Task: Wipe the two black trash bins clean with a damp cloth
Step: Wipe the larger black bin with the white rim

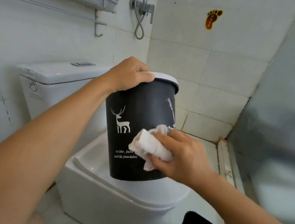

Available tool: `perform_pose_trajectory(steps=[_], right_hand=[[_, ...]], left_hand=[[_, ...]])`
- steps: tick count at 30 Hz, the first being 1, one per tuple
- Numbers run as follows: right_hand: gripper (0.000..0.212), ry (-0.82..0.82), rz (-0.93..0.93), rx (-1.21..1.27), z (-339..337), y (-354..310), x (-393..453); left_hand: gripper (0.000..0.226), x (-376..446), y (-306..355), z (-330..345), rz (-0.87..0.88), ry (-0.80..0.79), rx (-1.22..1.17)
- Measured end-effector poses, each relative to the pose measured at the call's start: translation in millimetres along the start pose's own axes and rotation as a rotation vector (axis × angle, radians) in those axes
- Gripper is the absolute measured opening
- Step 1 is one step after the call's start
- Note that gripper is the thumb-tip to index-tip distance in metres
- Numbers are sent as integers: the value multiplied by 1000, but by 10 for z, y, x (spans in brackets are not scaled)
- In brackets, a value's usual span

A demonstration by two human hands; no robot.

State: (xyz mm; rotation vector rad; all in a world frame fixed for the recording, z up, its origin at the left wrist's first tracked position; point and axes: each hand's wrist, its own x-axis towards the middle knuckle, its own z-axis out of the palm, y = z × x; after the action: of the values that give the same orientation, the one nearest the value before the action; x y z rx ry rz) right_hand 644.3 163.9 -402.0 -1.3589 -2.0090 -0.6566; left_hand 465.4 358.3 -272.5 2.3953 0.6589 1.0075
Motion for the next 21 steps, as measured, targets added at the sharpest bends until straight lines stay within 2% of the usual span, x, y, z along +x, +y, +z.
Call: perform_pose_trajectory(steps=[2, 4, 6, 9, 11, 13, 18, 19, 21], right_hand=[[36, 87, 149, 37, -3, 61, 203], [37, 123, 220, 57, 31, 73, 267], [39, 91, 163, 48, 43, 26, 140], [42, -60, -33, 35, 38, -73, -255], [41, -120, -97, 38, 44, -76, -391], [40, -78, -55, 32, 51, -21, -293], [38, 114, 236, 62, 56, 87, 74], [40, 108, 227, 64, 57, 67, 32], [45, 25, 74, 44, 57, 16, -157]], left_hand=[[45, 6, -4, 6, -5, 11, 16], [46, 15, -31, 14, -14, 40, 44], [45, 20, -61, 18, -26, 65, 63], [45, 37, -81, 14, -45, 71, 65], [44, 39, -66, 13, -47, 62, 69], [43, 42, -33, 30, -33, 39, 63], [43, 49, 19, 56, -19, 24, 64], [43, 49, 10, 53, -25, 27, 65], [44, 50, -2, 56, -31, 27, 65]])
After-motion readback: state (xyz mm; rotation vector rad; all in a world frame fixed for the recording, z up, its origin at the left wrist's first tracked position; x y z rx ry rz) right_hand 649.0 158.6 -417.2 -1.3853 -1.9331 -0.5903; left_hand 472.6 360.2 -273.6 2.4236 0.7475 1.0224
